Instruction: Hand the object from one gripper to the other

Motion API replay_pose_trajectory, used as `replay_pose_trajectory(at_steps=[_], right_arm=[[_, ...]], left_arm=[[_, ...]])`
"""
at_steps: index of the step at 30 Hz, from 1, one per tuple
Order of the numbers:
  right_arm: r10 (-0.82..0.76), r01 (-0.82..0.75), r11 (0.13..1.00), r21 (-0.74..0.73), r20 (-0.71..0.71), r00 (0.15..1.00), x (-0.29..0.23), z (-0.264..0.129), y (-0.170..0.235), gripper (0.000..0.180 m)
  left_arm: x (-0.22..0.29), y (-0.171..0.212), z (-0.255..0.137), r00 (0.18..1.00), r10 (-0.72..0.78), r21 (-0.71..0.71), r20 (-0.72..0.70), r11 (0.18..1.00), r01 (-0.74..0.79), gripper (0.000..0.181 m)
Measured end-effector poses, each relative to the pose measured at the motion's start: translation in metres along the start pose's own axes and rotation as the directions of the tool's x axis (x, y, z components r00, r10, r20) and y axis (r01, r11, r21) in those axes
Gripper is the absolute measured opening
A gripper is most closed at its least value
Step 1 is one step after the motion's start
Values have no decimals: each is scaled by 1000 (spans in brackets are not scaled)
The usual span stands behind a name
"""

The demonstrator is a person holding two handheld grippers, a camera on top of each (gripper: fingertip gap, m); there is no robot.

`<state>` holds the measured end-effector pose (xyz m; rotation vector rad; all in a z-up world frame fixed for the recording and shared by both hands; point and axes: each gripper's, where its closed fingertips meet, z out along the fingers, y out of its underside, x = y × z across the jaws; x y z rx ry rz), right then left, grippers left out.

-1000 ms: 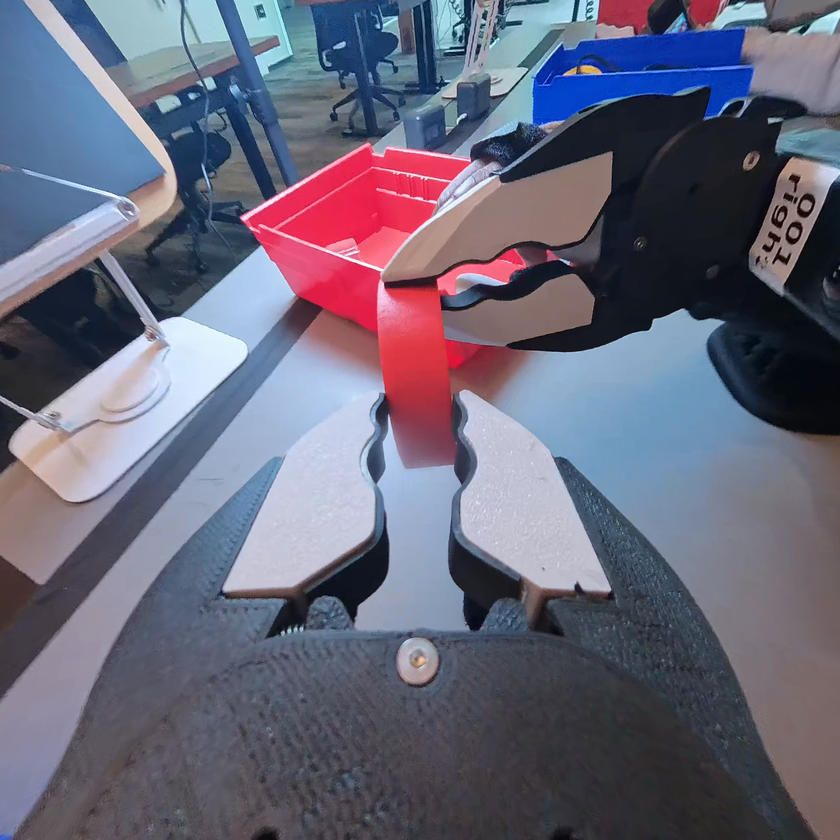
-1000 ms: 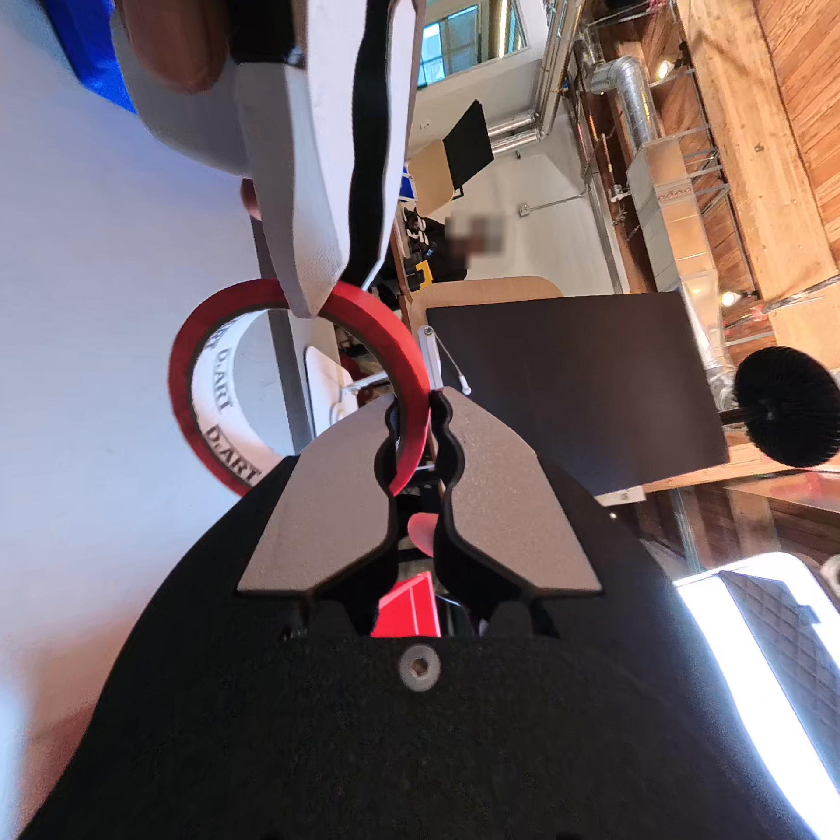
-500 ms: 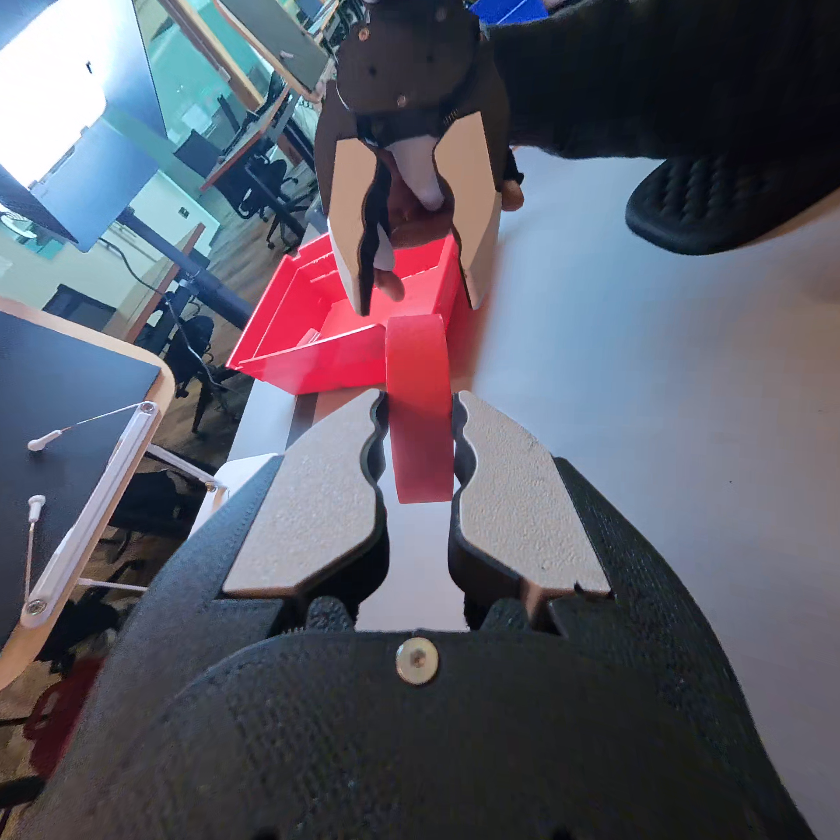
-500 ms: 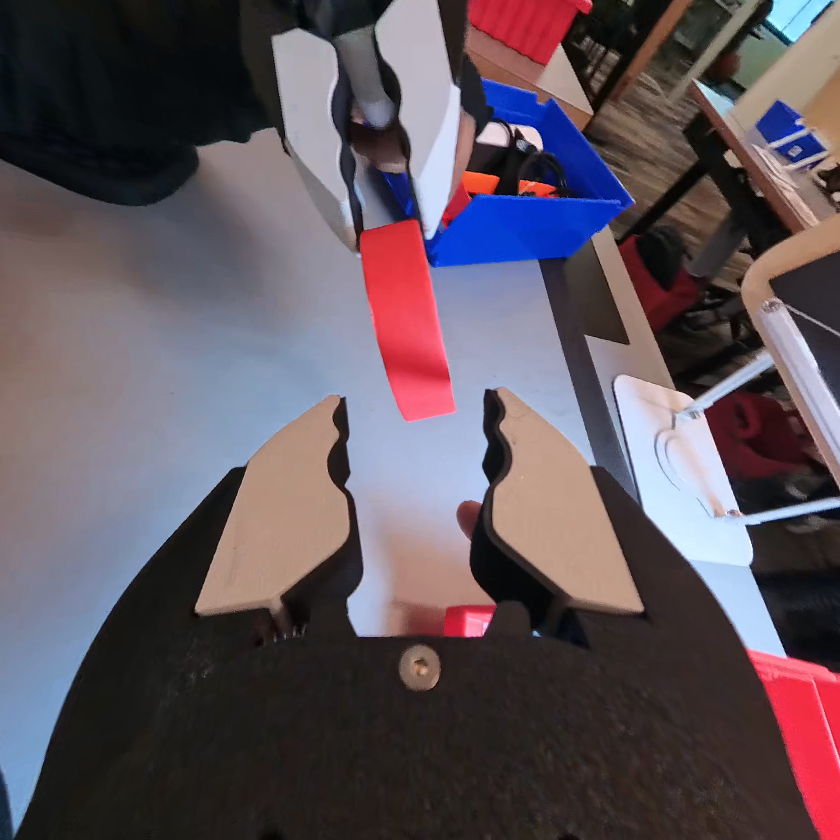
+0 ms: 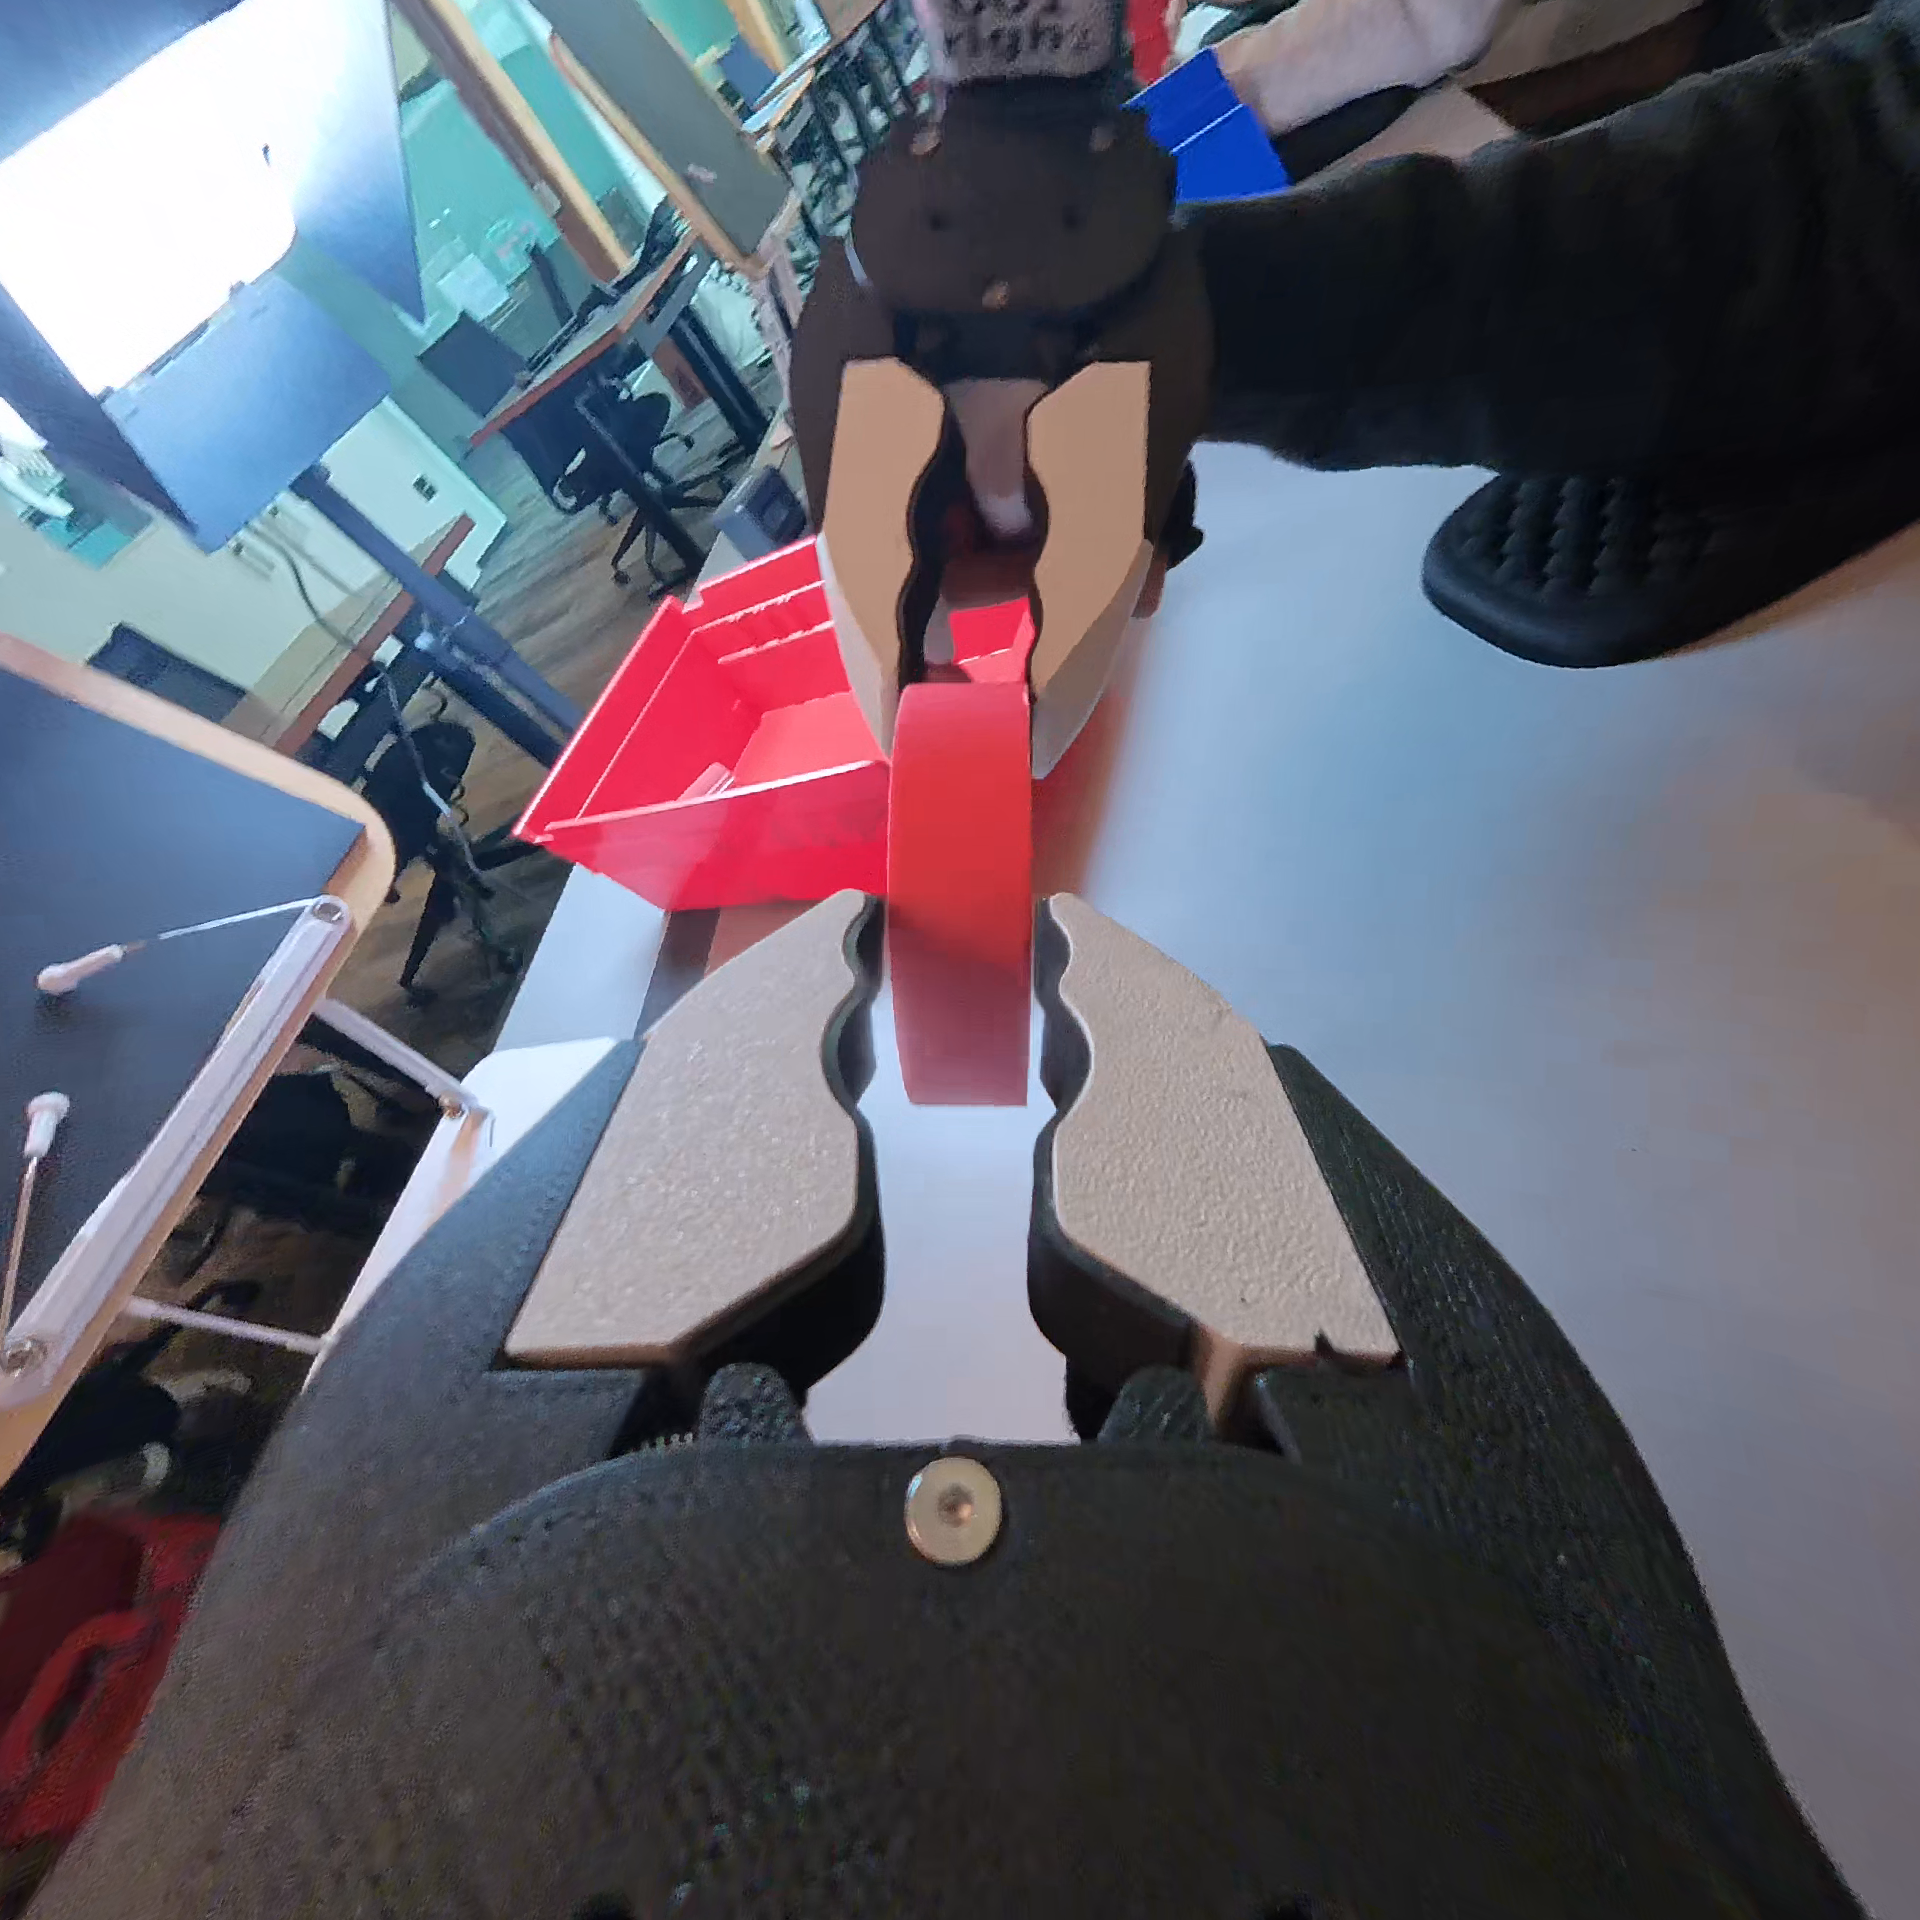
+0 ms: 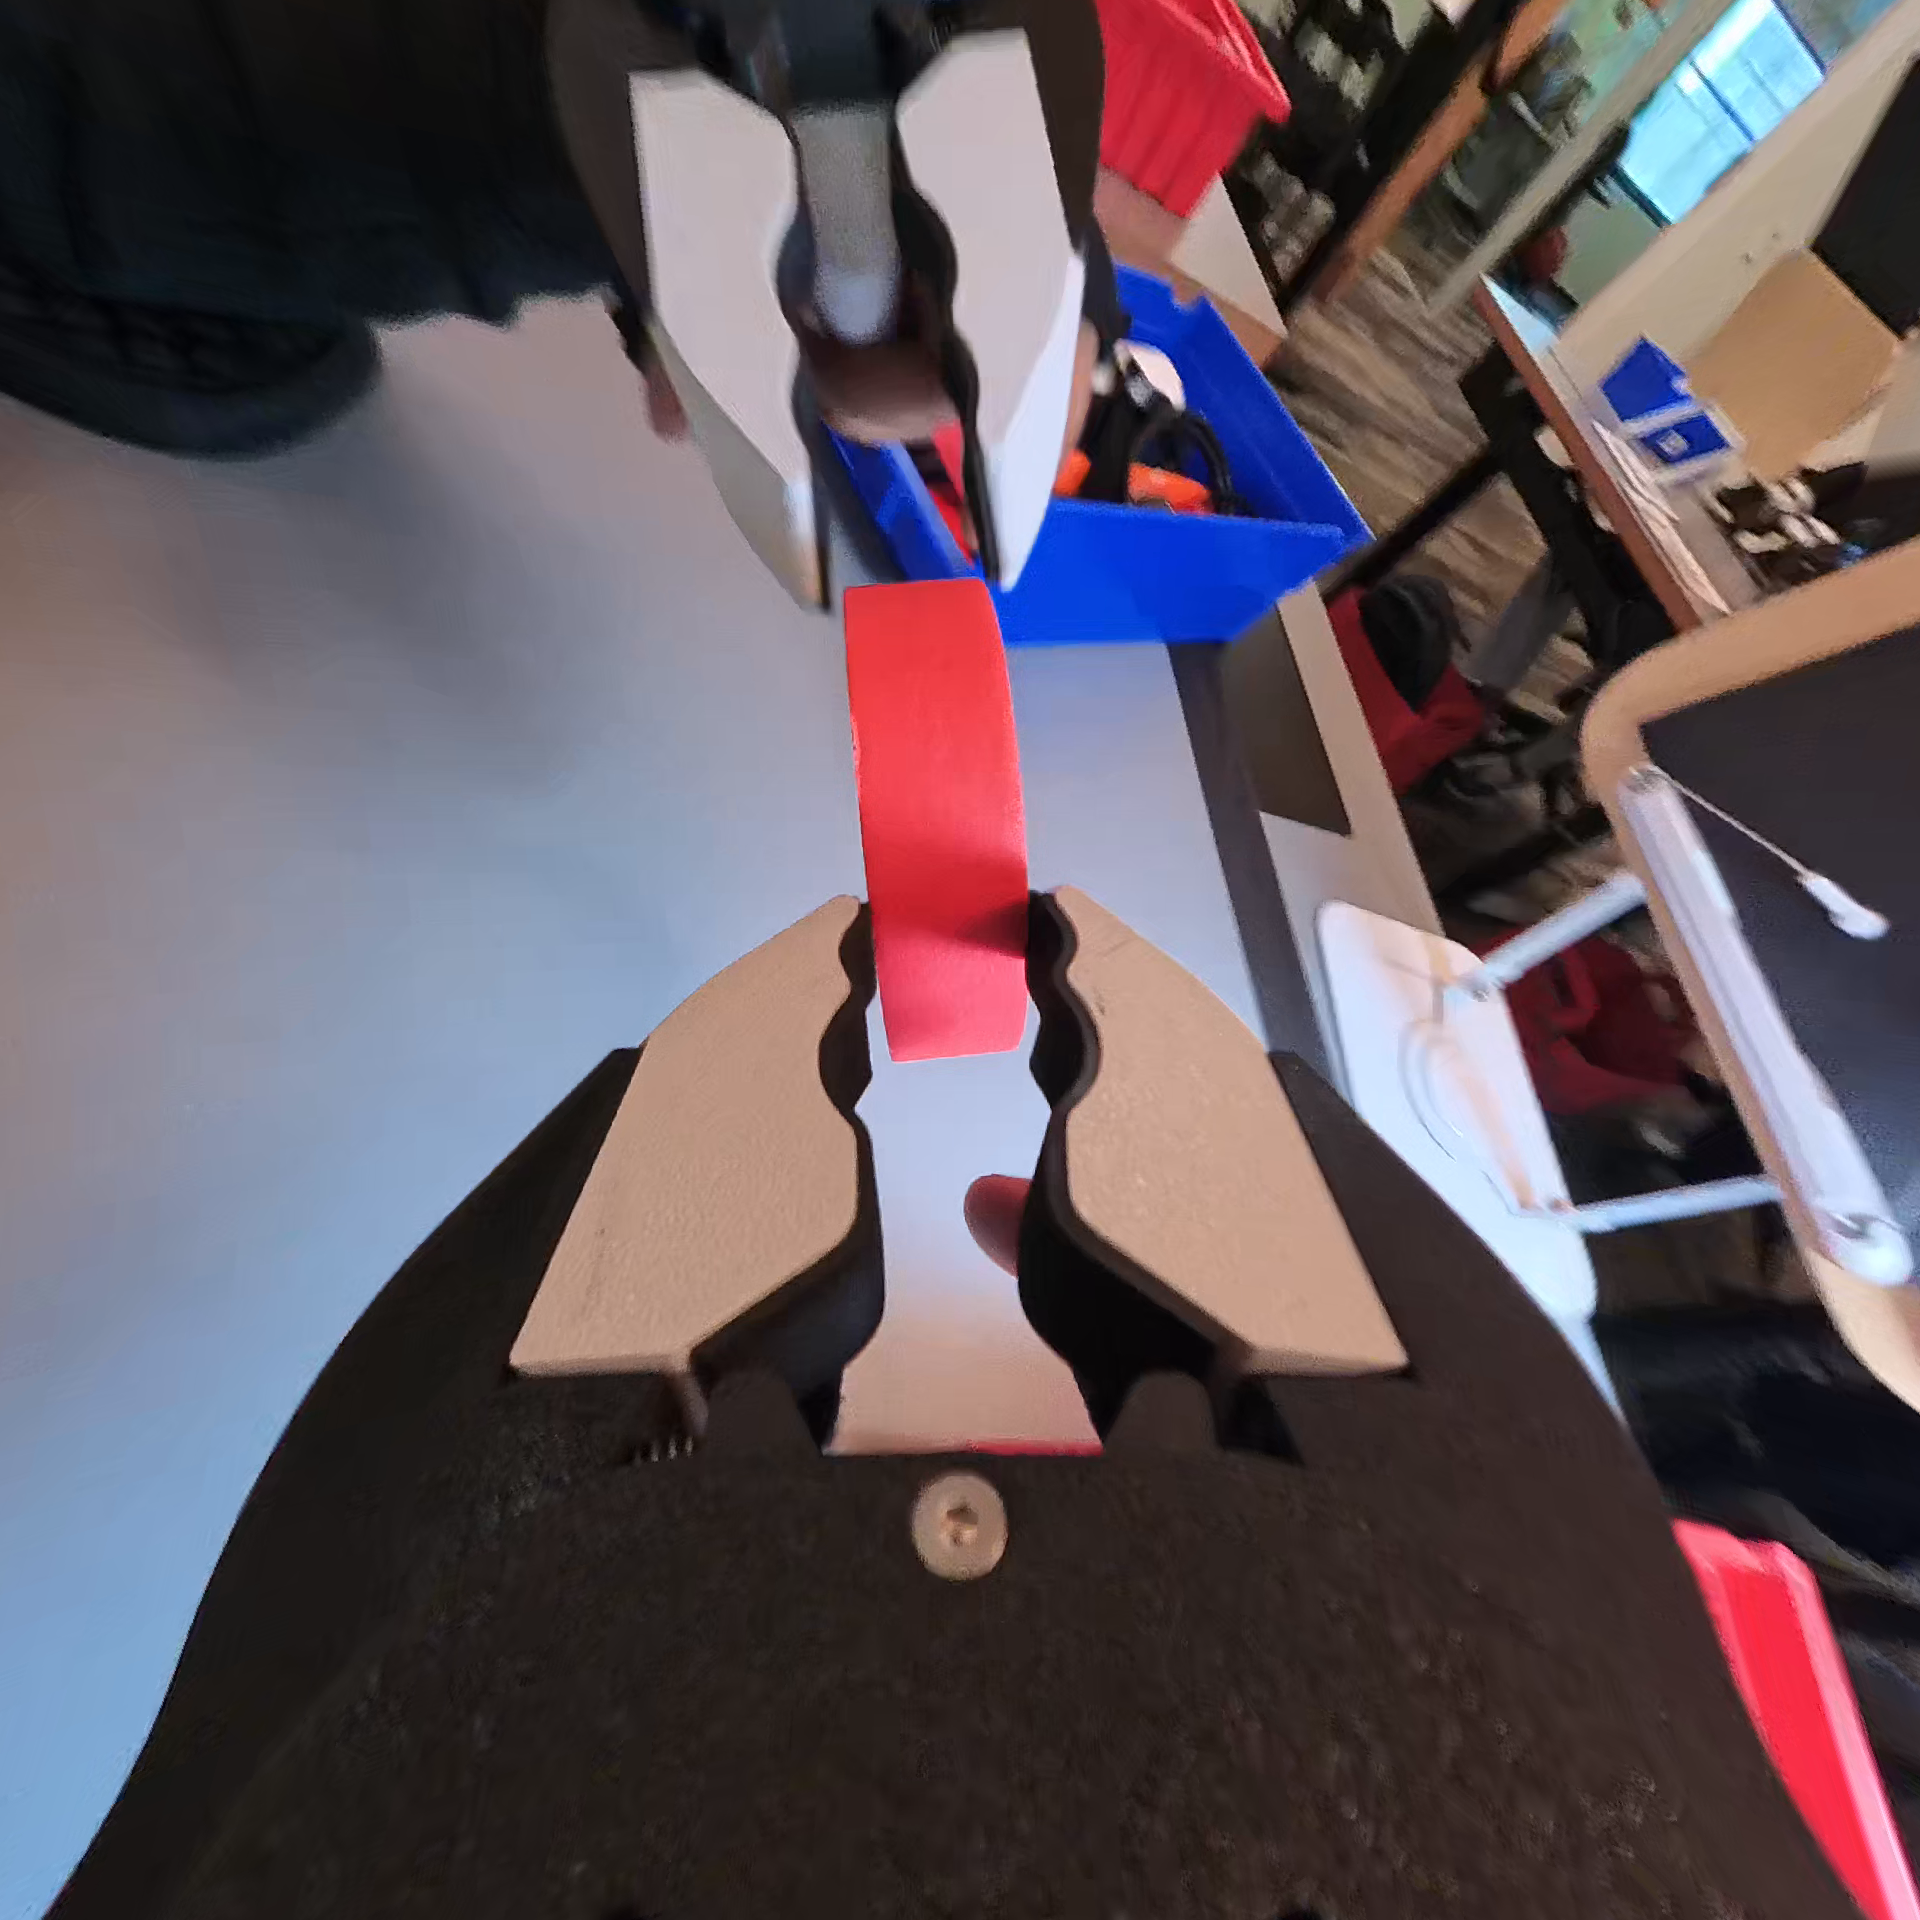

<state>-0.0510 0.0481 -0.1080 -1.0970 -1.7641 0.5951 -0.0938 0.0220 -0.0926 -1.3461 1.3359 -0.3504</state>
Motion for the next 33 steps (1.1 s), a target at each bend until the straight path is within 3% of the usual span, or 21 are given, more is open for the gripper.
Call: replay_pose_trajectory(at_steps=[4, 10, 14, 20, 23, 28, 33], right_arm=[[-129, 107, 979, -173, -123, 984, 15, 2, 19, 28], [-357, 278, 882, -380, -155, 921, 13, 21, 28, 28], [-395, 307, 858, -412, -147, 907, 9, 28, 27, 28], [-371, 300, 880, -368, -139, 918, 4, 30, 20, 28], [-285, 238, 937, -257, -164, 944, 5, 24, 7, 30], [-28, 27, 1000, -12, -102, 994, 9, -4, -14, 59], [98, -91, 984, 156, -42, 994, 15, -22, -22, 64]], left_arm=[[1, 2, 5, 1000, 8, -85, 25, 996, -6, 47], [6, 27, 26, 987, 141, -316, 74, 942, -111, 50], [4, 36, 33, 980, 172, -373, 104, 920, -122, 48], [-1, 42, 36, 957, 260, -415, 130, 891, -186, 28], [-2, 27, 30, 962, 240, -313, 128, 930, -191, 28], [-5, -10, 1, 993, 86, 3, 82, 996, -86, 27], [-11, -40, -29, 998, -59, 279, 11, 959, 54, 27]])
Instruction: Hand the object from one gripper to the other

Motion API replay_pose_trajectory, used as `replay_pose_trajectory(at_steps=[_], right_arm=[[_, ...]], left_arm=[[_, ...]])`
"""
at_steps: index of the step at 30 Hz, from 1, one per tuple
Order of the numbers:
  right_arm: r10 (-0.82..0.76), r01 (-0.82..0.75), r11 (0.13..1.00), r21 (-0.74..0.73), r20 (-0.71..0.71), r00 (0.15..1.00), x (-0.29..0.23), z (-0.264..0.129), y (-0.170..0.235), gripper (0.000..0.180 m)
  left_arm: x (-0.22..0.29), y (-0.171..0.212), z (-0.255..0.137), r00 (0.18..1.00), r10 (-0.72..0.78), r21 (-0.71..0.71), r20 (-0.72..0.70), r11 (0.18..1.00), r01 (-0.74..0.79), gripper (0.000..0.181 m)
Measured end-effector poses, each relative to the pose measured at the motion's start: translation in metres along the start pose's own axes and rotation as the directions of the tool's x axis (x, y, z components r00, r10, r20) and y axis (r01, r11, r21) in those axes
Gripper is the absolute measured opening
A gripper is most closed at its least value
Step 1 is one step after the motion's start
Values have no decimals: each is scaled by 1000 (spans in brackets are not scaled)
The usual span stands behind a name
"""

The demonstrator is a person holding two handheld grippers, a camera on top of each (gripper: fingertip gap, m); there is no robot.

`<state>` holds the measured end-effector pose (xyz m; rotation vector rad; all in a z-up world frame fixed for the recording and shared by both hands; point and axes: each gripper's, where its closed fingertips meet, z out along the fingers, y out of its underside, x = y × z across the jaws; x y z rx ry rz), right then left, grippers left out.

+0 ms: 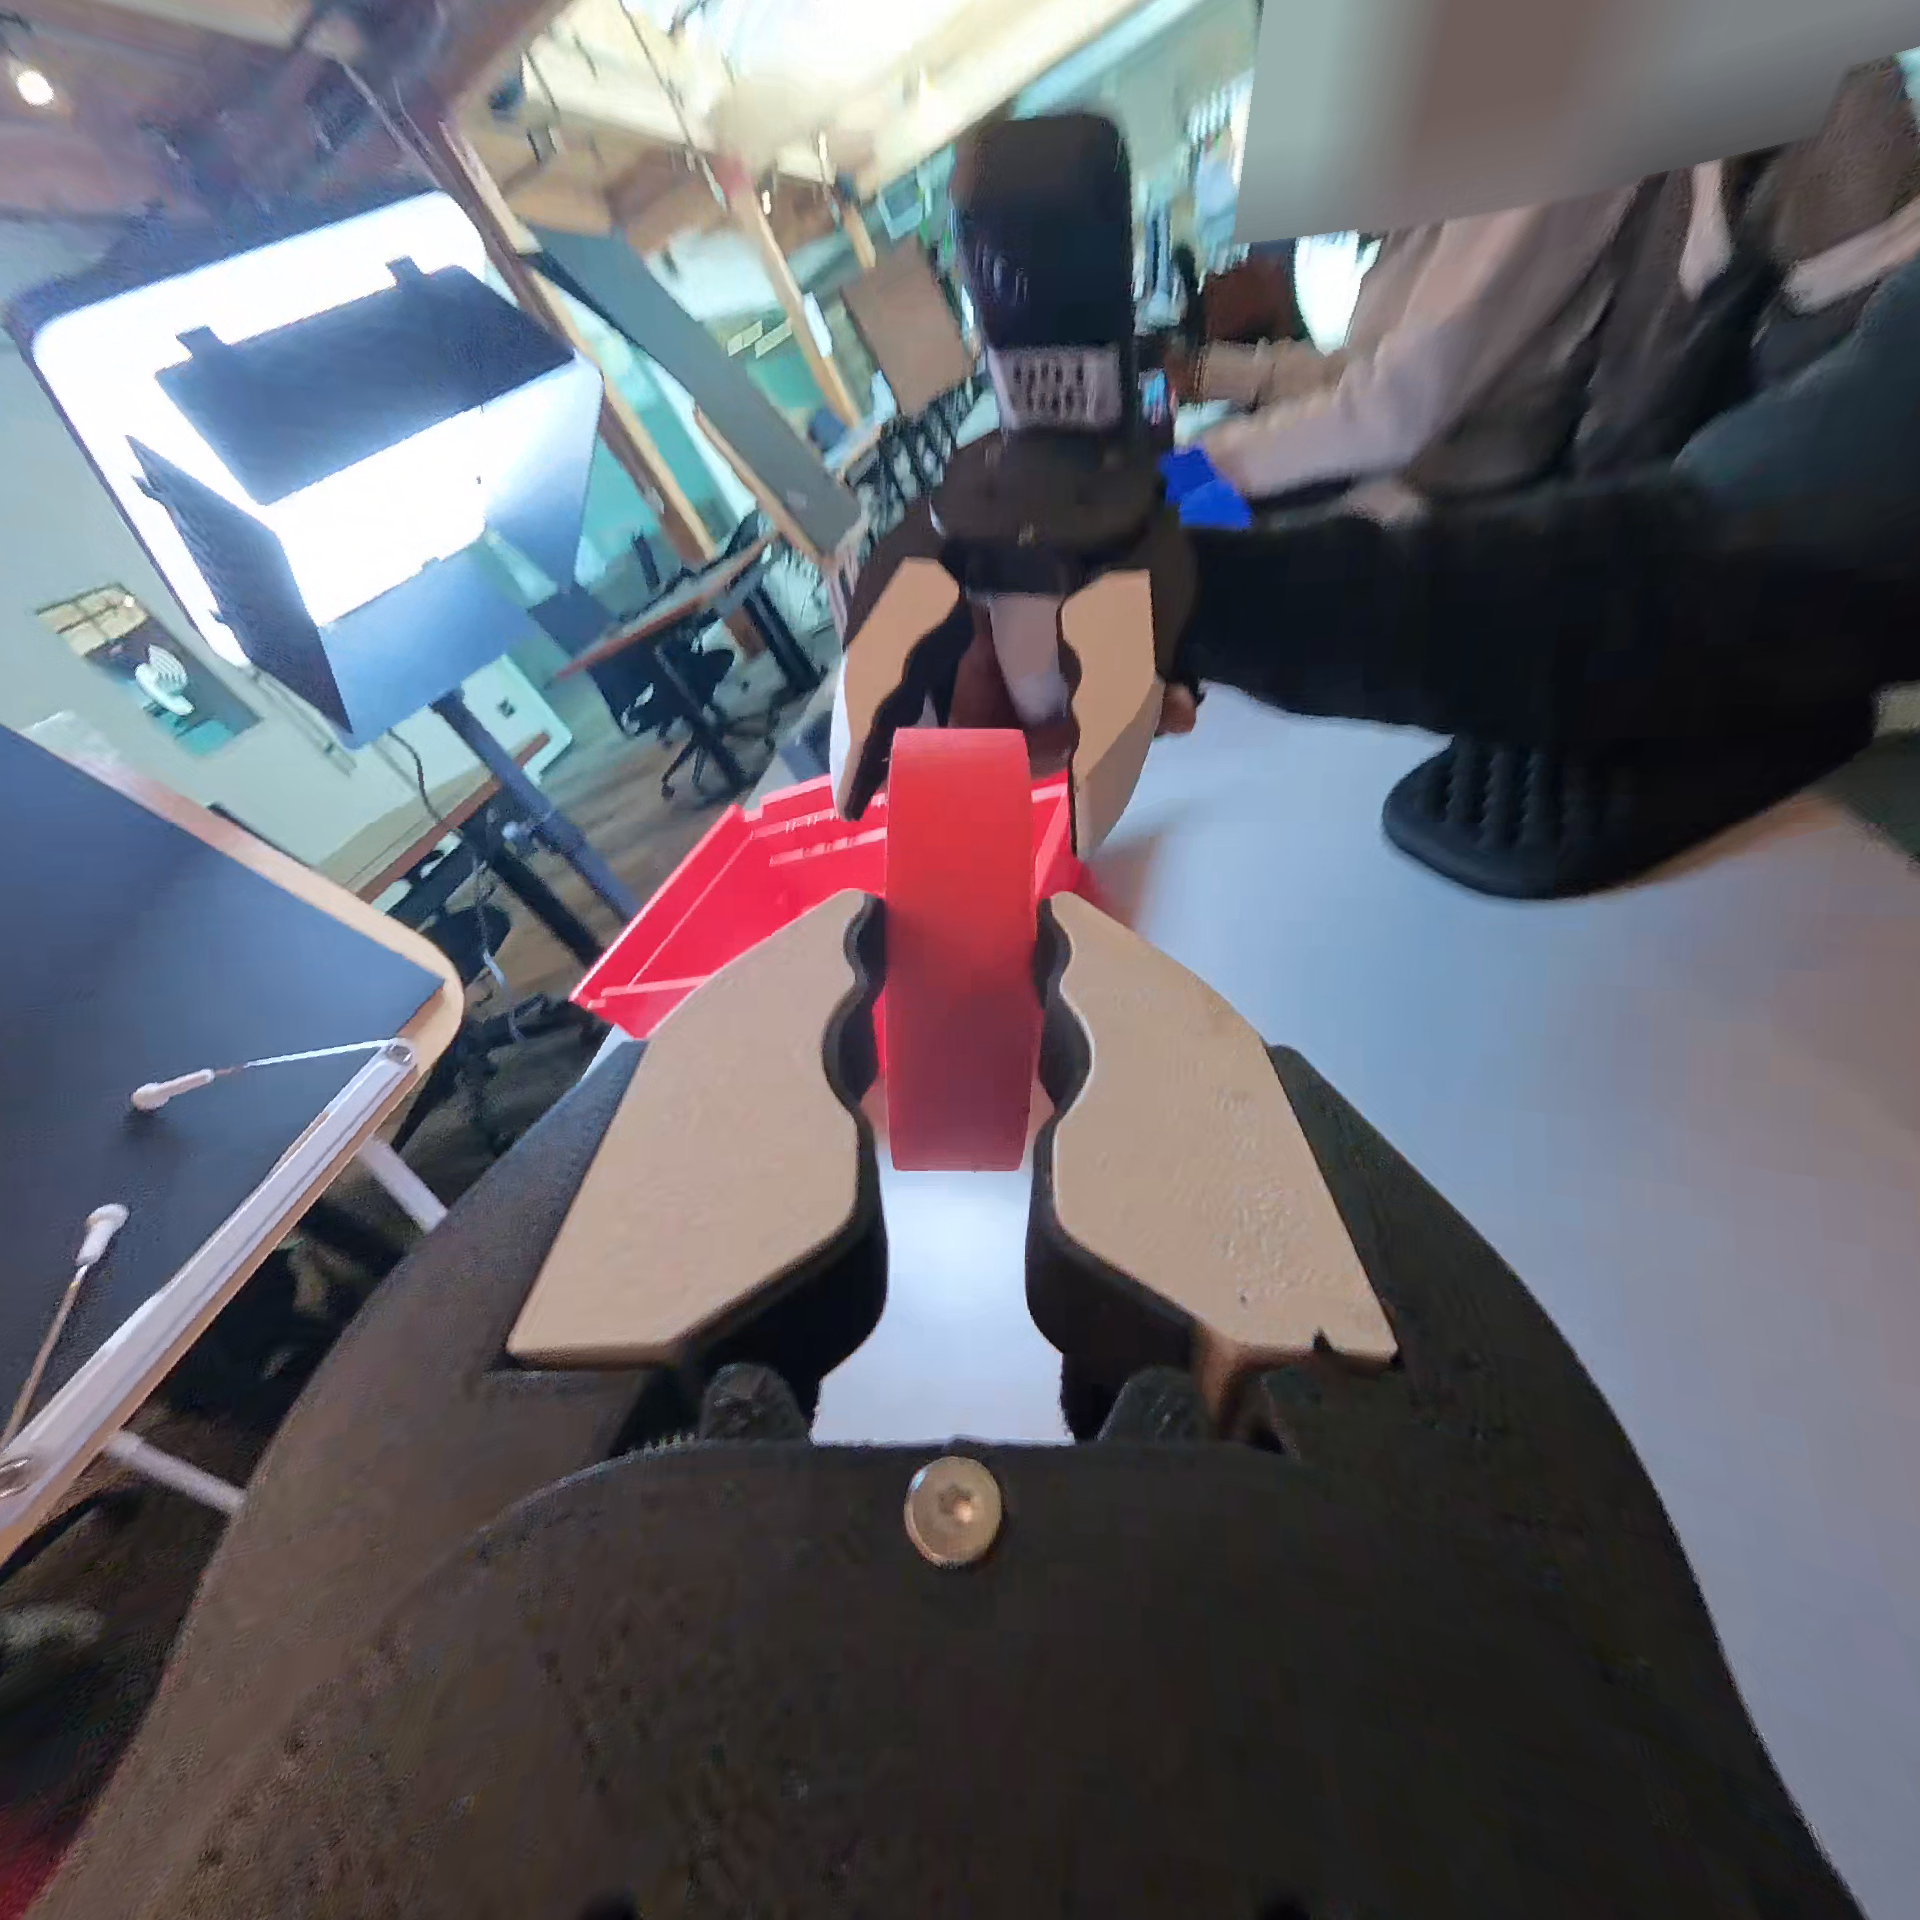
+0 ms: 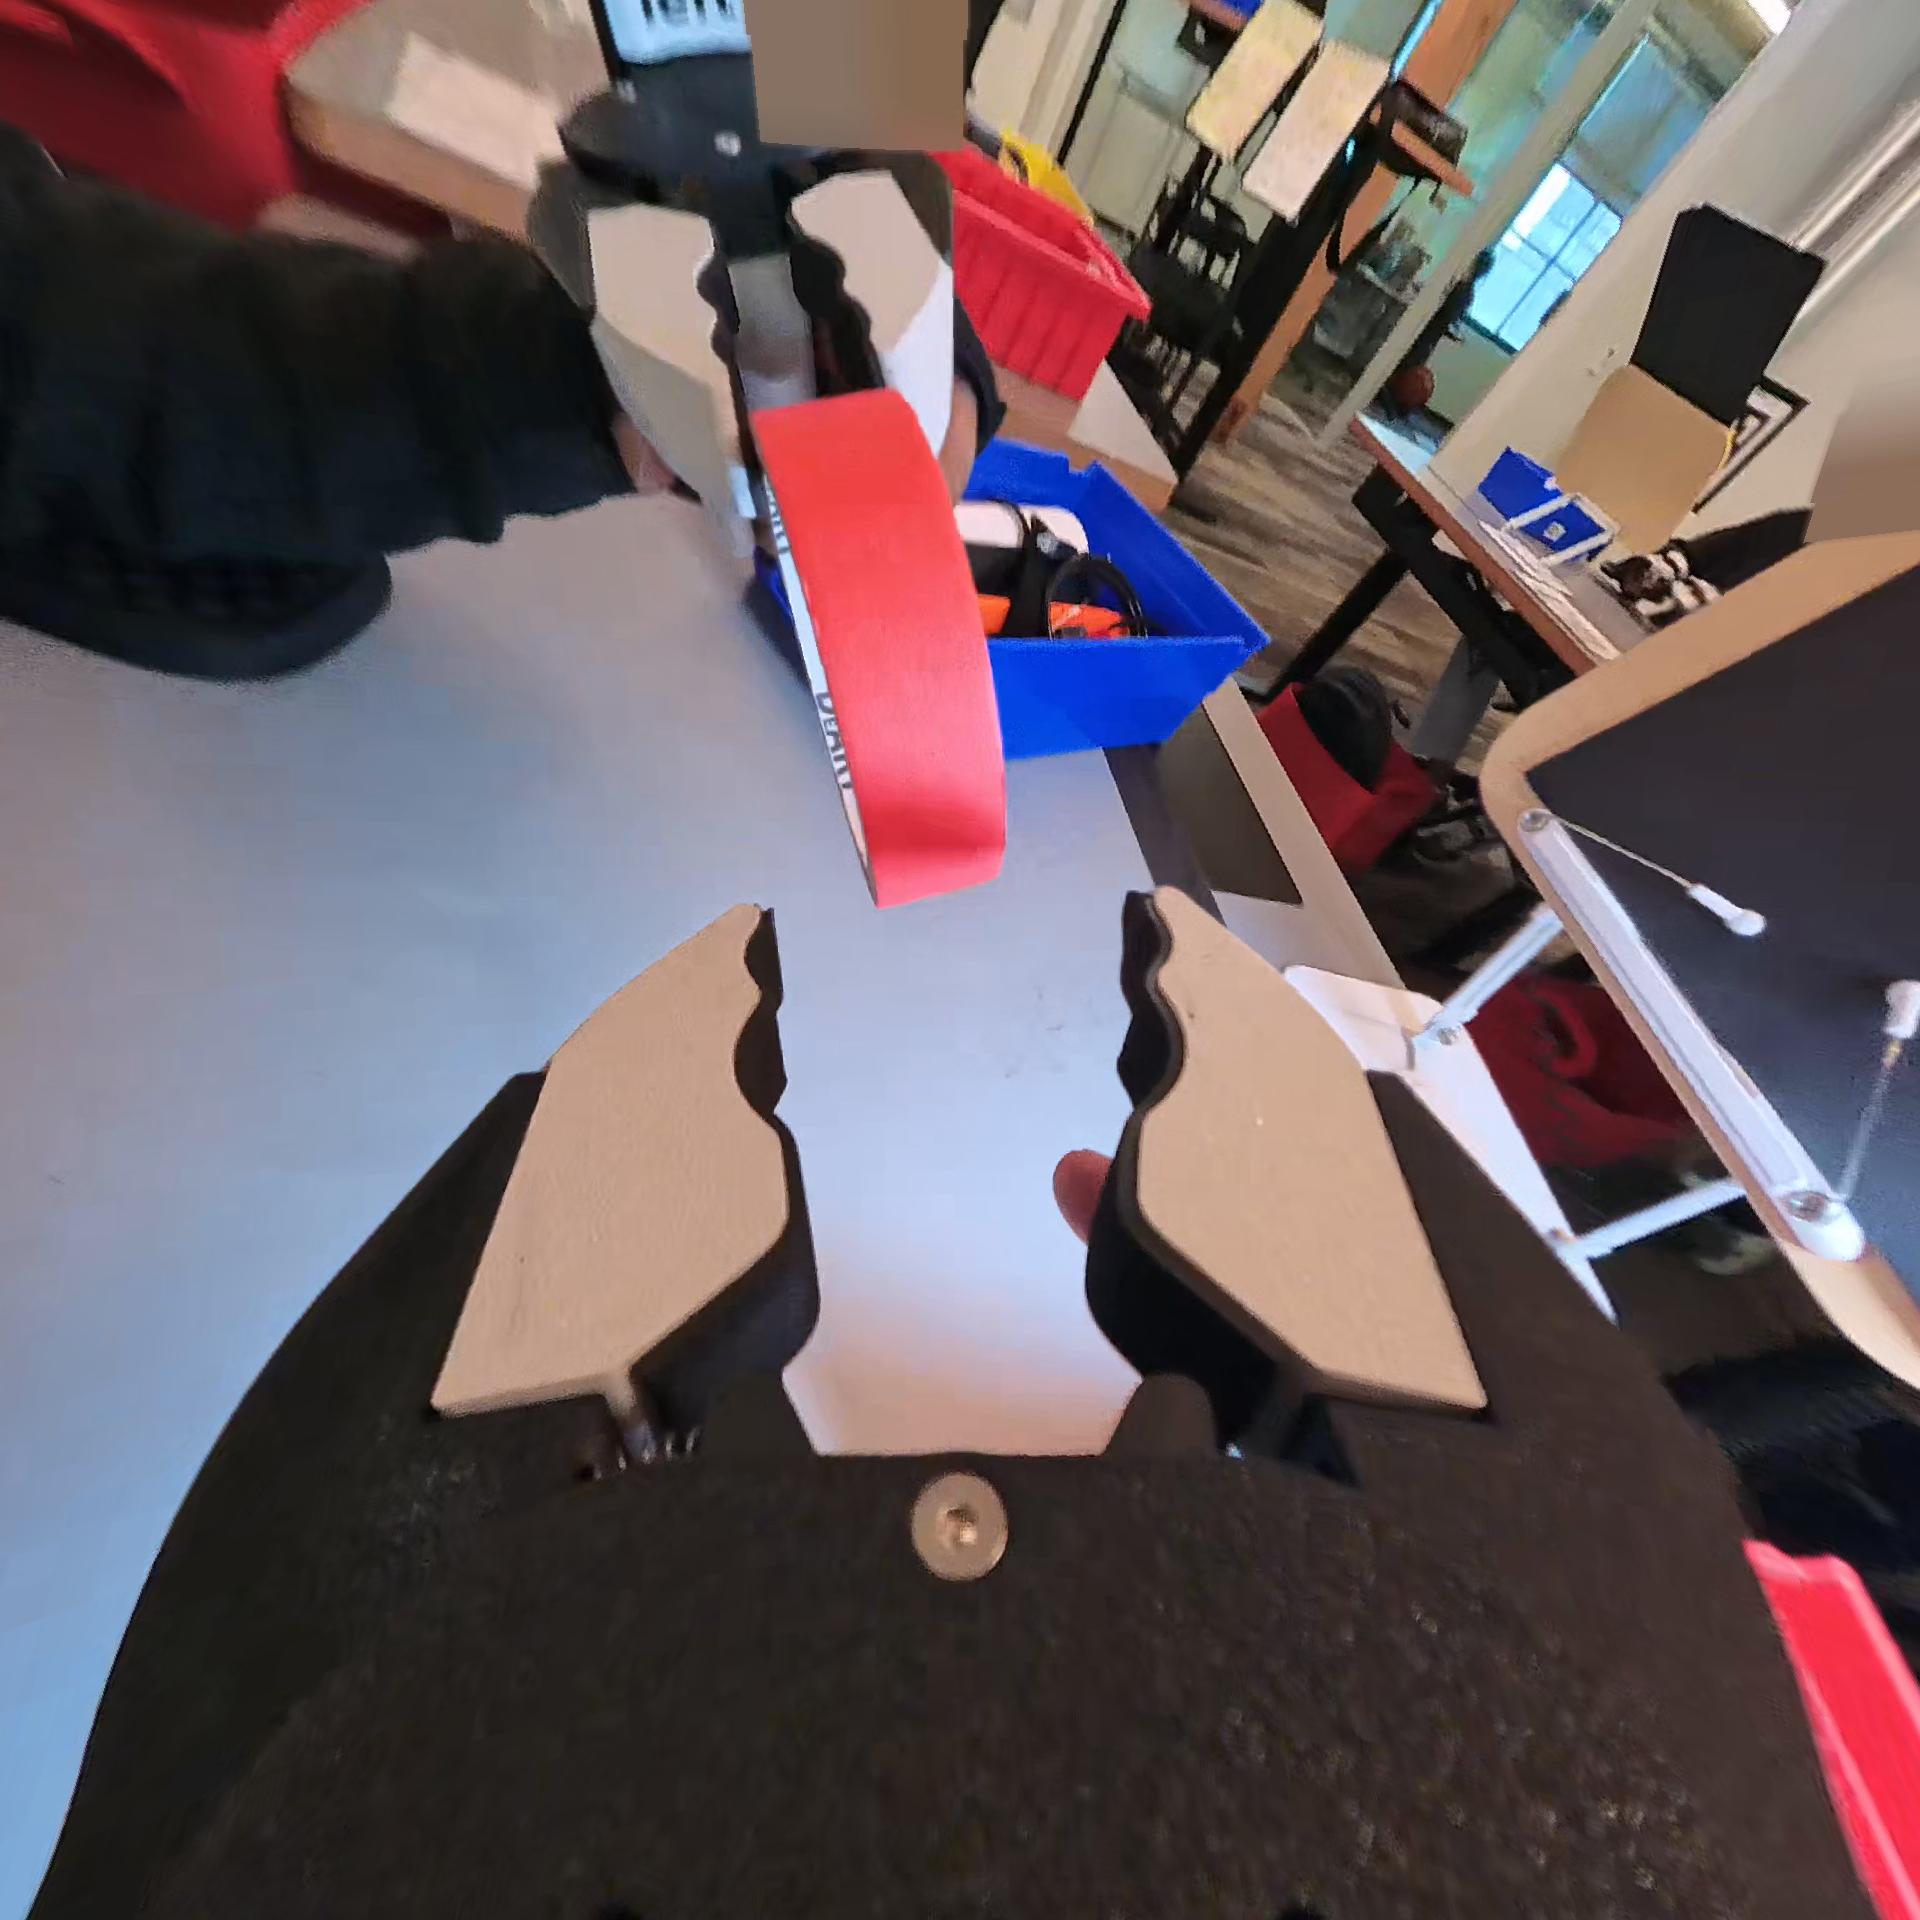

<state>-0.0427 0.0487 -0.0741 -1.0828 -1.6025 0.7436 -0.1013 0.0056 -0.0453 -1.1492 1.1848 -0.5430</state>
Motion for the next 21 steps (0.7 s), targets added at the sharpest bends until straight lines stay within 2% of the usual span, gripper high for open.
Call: replay_pose_trajectory(at_steps=[6, 9, 11, 14, 16, 19, 21], right_arm=[[98, -115, 970, 215, 87, 991, -10, 9, -27, 56], [92, -116, 967, 225, 115, 989, -20, 17, -32, 32], [83, -103, 973, 209, 102, 991, -19, 18, -31, 28], [78, -87, 985, 152, 60, 995, -12, 12, -28, 28], [1, 0, 999, 38, -17, 1000, -5, 11, -15, 28], [-166, 149, 976, -158, -101, 981, 1, 17, 6, 28], [-216, 190, 957, -220, -97, 972, -3, 26, 14, 28]], left_arm=[[-1, -18, -8, 995, -88, 158, -47, 983, 95, 27], [2, -22, -8, 990, -118, 204, -83, 970, 133, 28], [1, -22, -9, 984, -148, 211, -103, 963, 167, 28], [-5, 2, -7, 984, -168, 58, -60, 983, 172, 27], [-10, 14, -6, 991, -132, -46, 1, 990, 132, 35], [-9, 30, 0, 999, 2, -239, 54, 971, 11, 45], [-3, 40, 8, 993, 111, -352, 51, 932, -86, 46]])
